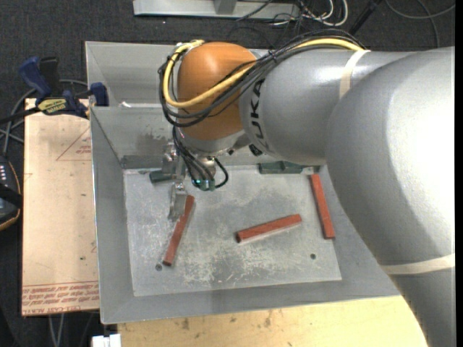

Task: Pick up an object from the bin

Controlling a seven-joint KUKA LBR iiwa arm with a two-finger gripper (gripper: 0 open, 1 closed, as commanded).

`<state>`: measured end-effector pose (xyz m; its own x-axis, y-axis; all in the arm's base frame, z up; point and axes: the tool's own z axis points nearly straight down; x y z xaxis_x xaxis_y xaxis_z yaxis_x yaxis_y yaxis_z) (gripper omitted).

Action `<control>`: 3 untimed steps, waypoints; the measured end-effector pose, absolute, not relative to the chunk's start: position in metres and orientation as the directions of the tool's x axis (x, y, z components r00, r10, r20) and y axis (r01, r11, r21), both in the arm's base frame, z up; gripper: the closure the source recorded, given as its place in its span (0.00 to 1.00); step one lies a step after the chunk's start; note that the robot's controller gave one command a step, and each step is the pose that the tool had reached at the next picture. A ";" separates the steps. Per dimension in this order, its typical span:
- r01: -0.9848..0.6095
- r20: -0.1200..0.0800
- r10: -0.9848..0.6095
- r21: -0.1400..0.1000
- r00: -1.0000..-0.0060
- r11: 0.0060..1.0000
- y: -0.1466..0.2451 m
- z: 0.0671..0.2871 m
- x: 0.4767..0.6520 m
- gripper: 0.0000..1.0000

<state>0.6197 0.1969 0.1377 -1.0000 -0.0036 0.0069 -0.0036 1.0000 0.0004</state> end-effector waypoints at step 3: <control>0.048 -0.008 0.048 0.004 -0.999 0.999 0.190 0.074 0.584 1.00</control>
Offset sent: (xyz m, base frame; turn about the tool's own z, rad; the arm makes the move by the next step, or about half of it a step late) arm 0.0219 0.0147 -0.0677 0.1041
